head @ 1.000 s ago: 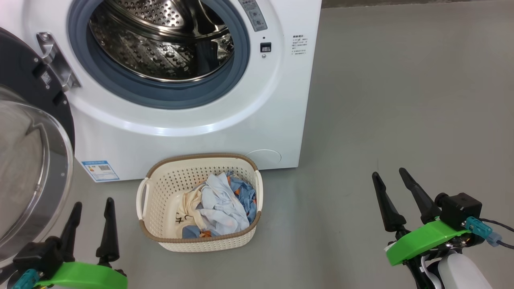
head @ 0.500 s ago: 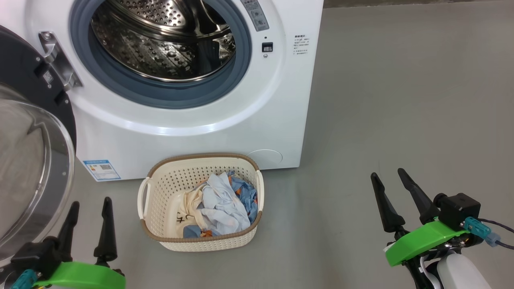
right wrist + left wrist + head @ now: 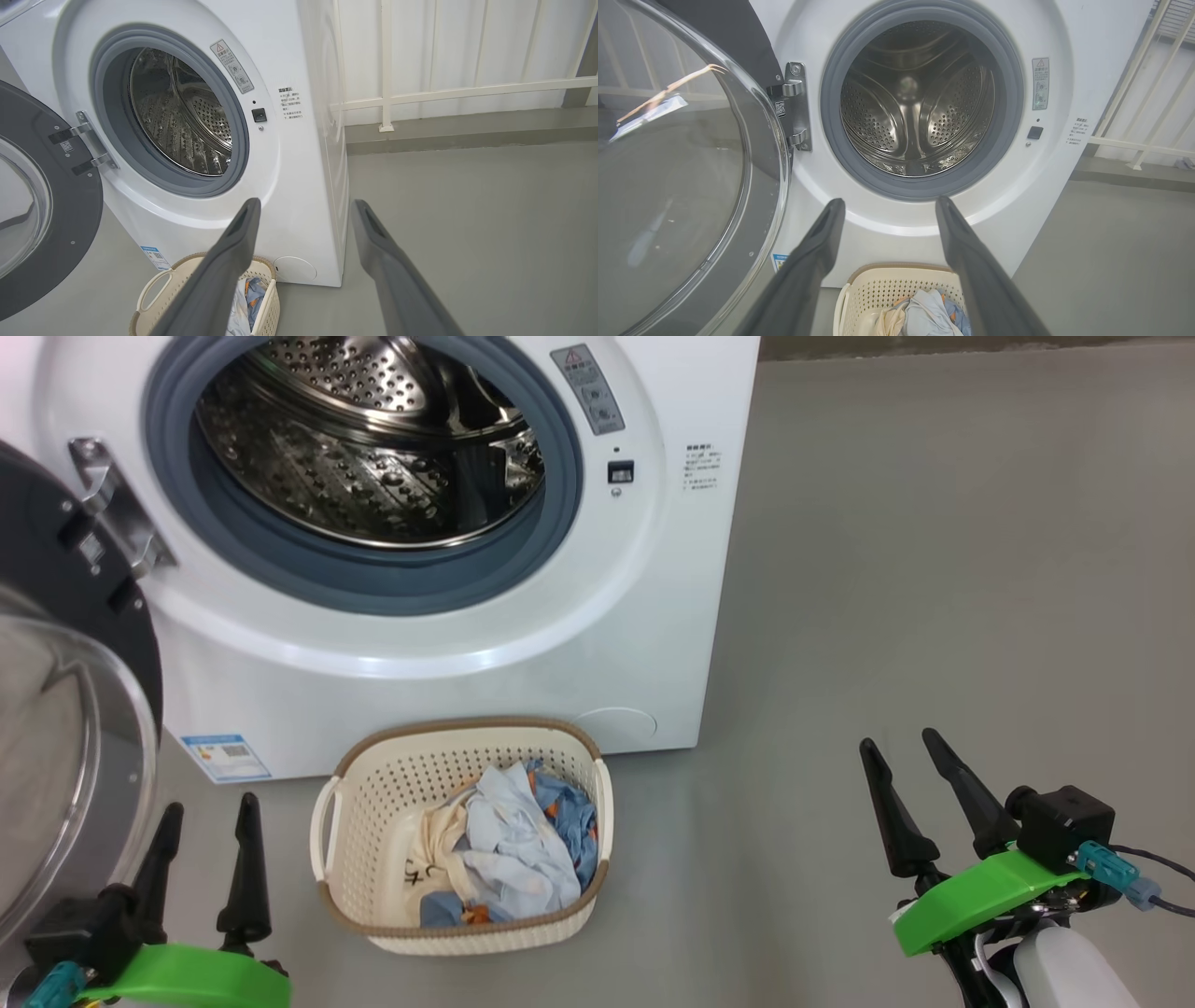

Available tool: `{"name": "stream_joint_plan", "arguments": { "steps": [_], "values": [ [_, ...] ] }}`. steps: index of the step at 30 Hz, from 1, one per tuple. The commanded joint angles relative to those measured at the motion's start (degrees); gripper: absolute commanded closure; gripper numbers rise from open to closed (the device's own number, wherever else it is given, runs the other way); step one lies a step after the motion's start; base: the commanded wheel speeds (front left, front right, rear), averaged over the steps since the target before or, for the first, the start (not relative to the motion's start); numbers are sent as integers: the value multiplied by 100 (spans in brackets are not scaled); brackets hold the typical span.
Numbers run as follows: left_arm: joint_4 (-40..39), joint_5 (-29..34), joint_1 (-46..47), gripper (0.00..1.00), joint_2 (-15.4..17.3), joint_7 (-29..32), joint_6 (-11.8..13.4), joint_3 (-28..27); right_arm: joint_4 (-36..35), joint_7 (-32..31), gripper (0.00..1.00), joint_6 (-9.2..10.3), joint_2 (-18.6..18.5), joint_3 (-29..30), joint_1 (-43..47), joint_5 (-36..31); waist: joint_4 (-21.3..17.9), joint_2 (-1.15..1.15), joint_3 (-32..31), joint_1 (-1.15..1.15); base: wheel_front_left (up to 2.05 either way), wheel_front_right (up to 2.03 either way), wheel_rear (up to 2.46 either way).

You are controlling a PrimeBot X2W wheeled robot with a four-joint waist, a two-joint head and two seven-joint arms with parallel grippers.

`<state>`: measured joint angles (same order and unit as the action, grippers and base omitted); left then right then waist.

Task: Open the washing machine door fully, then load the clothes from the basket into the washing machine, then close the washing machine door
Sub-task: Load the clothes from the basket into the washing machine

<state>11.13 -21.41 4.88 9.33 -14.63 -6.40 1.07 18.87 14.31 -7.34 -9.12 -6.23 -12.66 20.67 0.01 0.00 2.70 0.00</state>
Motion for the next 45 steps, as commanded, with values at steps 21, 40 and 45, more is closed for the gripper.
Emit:
{"name": "stream_joint_plan", "arguments": {
  "steps": [21,40,45],
  "values": [
    [-61,-1,291,0,71,-37,-38,-303,-146,69,0,-14,50,-78,-32,-42,22,0,80,0,119,-119,0],
    [-27,74,320,0,38,-37,-57,-327,-123,69,0,-14,51,-83,-66,-35,42,0,114,0,1,-1,0],
    [-30,91,332,0,29,-37,-61,-339,-122,69,0,-14,58,-87,-78,-34,37,0,143,0,0,0,0]
  ]
}}
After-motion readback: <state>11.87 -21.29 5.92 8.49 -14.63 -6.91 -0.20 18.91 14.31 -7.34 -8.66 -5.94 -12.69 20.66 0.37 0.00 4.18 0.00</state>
